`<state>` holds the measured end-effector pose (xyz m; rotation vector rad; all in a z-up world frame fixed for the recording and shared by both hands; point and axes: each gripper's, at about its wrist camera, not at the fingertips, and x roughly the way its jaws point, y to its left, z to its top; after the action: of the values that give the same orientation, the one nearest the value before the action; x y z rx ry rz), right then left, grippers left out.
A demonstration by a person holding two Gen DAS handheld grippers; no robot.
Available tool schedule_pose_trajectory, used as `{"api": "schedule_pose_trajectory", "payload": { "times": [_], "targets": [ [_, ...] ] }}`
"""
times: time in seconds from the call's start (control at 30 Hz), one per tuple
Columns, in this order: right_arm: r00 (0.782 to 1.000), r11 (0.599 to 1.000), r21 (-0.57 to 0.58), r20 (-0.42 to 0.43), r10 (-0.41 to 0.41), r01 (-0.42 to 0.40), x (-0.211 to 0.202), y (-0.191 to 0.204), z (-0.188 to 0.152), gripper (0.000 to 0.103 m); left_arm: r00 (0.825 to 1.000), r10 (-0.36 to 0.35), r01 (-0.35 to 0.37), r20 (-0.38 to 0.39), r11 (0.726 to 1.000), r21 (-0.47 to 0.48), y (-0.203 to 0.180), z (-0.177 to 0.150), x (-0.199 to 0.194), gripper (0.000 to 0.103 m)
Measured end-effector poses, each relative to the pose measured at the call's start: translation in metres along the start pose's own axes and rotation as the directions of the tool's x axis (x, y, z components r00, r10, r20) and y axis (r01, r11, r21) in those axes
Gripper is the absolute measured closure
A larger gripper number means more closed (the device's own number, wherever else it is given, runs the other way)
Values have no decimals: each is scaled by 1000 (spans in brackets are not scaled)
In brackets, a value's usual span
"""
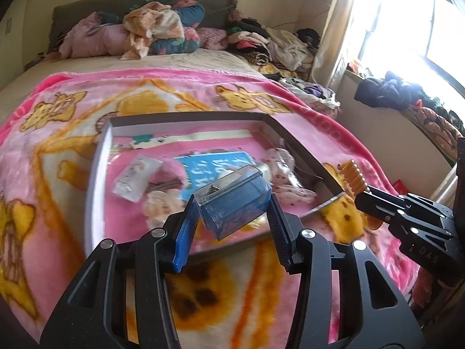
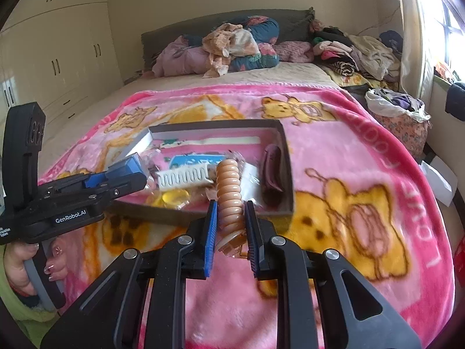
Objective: Organize jewelry
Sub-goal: 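Carry the hair tie with the right tool while the left tool carries the blue box into the box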
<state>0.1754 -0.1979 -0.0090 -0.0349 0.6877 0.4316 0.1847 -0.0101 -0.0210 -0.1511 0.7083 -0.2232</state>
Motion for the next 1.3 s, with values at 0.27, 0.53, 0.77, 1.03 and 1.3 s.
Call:
{"api": "schedule_pose_trajectory", "payload": {
  "times": [0.27,0.53,0.77,1.03,1.3],
  "targets": [
    [1000,1000,-26,0,12,-12,15,13,19,85,1000,24,-24,9,999,-34,26,6,-2,65],
    [1000,999,-31,-5,18,-18,36,22,32,85,999,50,-49,2,998,-42,42,8,1,65],
    [1000,1000,-27,-13,13,-13,54,24,42,85,998,62,-62,-16,997,-49,54,8,9,65],
    [998,1000,-18,-55,-10,9,80,21,43,85,997,65,-66,-33,996,-57,61,6,18,65],
    [995,999,4,-95,-35,35,99,13,36,85,997,70,-72,-36,996,-57,64,5,23,65]
  ]
}}
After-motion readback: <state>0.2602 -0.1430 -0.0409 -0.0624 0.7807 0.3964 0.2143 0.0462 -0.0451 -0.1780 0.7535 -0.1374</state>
